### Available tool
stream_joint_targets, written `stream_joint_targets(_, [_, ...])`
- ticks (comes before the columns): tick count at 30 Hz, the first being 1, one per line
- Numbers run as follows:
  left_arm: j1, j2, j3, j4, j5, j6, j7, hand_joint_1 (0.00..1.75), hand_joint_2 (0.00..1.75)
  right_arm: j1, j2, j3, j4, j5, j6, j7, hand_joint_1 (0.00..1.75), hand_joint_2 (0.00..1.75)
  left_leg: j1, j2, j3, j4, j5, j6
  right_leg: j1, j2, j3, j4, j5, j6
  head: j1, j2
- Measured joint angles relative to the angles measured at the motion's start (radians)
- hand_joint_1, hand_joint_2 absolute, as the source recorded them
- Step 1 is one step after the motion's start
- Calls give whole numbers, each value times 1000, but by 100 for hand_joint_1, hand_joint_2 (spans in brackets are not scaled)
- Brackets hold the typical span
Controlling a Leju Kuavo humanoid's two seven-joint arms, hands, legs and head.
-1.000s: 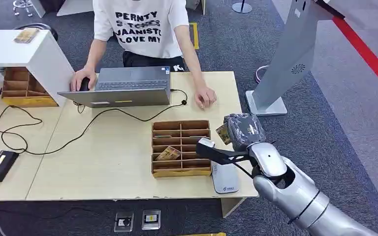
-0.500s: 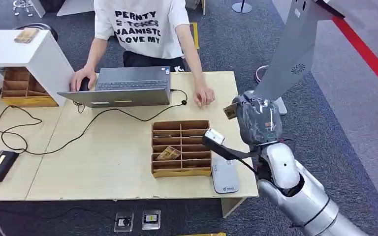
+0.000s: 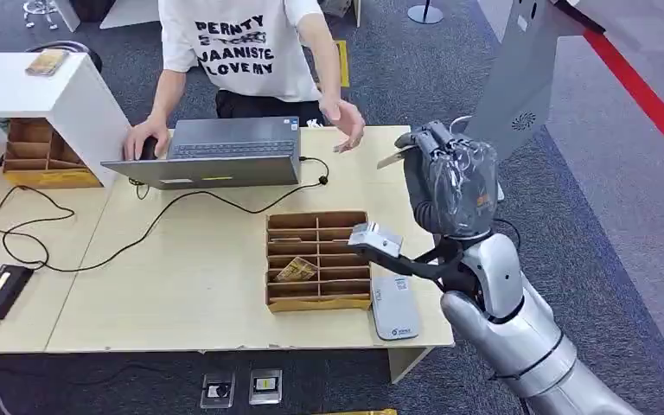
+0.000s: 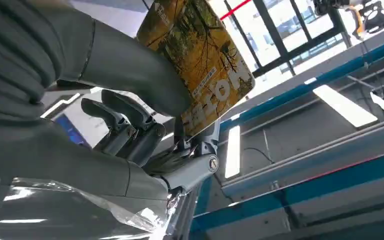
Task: Pass the card to the sensor for recognition and then transmit it.
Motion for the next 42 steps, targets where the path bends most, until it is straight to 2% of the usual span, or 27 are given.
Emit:
stream_joint_targets(3, [-1, -2, -1, 0, -8, -4, 0, 0, 0, -37, 32, -5, 40, -6, 0, -6, 175, 175, 0, 0, -1, 0, 1, 0, 0, 0, 0, 0, 0, 0, 0, 0])
stream_joint_targets(7, [-11, -2, -2, 0, -22, -14, 0, 0, 0, -114, 69, -5, 129, -1, 0, 18, 175, 175, 0, -1, -1, 0, 1, 0, 0, -1, 0, 0, 0, 0, 0, 0])
stream_joint_targets(13, [-27, -1, -11, 0, -51, -42, 11, 0, 0, -225, 107, 3, 271, 43, 13, 94, 175, 175, 0, -1, -1, 0, 1, 0, 0, -2, 0, 0, 0, 0, 0, 0])
stream_joint_targets(18, [-39, 0, -33, 0, -71, -65, 18, 0, 0, -285, 115, 17, 351, 68, 66, 147, 175, 175, 0, -2, -1, 0, 1, 0, 0, -1, 0, 0, 0, 0, 0, 0])
stream_joint_targets(25, [-48, 1, -54, 0, -85, -76, 19, 0, 0, -309, 117, 42, 393, 66, 76, 191, 175, 175, 0, -2, -1, 0, 1, 0, 0, -1, 0, 0, 0, 0, 0, 0])
stream_joint_targets(34, [-51, 1, -63, 0, -99, -82, 23, 0, 0, -310, 133, 72, 412, 56, 6, 221, 175, 175, 0, -2, -1, 0, 1, 0, 0, -1, 0, 0, 0, 0, 0, 0])
stream_joint_targets(42, [-64, 0, -84, 0, -113, -85, 43, 0, 0, -284, 157, 68, 414, 126, -3, 203, 175, 175, 0, -2, -1, 0, 1, 0, 0, -1, 0, 0, 0, 0, 0, 0])
